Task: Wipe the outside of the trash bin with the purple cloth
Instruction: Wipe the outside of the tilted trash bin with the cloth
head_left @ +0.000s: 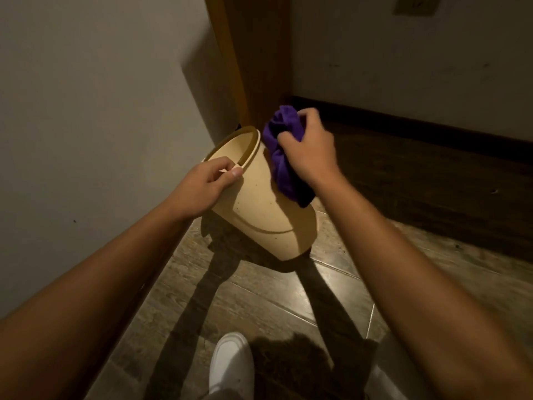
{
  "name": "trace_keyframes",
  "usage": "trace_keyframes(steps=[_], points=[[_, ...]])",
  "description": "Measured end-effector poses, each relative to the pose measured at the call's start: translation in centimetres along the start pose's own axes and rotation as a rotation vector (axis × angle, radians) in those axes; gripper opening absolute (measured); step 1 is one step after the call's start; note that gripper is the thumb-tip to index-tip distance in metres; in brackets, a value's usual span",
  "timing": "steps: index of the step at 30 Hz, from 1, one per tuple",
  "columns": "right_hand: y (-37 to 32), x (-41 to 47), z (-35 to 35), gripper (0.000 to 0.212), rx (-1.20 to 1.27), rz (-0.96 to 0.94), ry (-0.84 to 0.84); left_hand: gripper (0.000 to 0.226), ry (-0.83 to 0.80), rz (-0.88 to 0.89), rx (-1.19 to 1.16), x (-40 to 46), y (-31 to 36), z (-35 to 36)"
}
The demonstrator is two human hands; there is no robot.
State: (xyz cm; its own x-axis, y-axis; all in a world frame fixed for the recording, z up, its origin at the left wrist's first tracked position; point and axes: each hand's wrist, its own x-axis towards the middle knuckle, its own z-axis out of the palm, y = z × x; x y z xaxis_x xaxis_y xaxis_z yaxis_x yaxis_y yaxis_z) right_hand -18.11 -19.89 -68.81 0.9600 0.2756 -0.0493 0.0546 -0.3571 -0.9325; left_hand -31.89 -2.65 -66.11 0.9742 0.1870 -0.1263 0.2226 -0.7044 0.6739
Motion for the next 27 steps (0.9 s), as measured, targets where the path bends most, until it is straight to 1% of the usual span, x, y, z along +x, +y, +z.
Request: trace_keyframes(steps=[3,5,8,12,16,19,21,24,27], points=[[0.2,-3.1,3.4,0.052,0.037,-0.119,0.060,0.028,0.016,-0.003,-0.074,0.3,0.9,0.5],[0.4,-4.0,5.3,0.055,0.022,-0.149,0.086,0.030,0.034,0.002,-0.112,0.5,1.1,0.7],[0.7,-4.7,7.0,0.057,-0.042,-0.105,0.130,0.031,0.064,0.011,-0.131,0.7,1.0,1.2],[0.5,-5.3,8.6,0.060,-0.014,-0.086,0.220,0.027,0.117,0.021,-0.198,1.1,0.9,1.5],[0.7,-4.3,9.1,0.050,-0.136,-0.052,0.218,0.025,0.164,-0.006,-0.228,1.0,0.5,1.6],[4.0,-3.7,7.3,0.044,-0.289,0.063,0.170,0.029,0.212,-0.116,-0.285,0.7,-0.1,1.2],[7.3,-4.1,5.8,0.042,-0.321,0.148,0.162,0.033,0.238,-0.143,-0.294,0.6,-0.2,1.0],[11.8,-5.0,4.7,0.040,-0.257,0.288,0.244,0.032,0.200,-0.107,-0.280,0.9,0.3,1.3],[14.4,-5.6,4.7,0.041,-0.187,0.449,0.311,0.035,0.162,-0.082,-0.255,1.2,0.8,1.9]])
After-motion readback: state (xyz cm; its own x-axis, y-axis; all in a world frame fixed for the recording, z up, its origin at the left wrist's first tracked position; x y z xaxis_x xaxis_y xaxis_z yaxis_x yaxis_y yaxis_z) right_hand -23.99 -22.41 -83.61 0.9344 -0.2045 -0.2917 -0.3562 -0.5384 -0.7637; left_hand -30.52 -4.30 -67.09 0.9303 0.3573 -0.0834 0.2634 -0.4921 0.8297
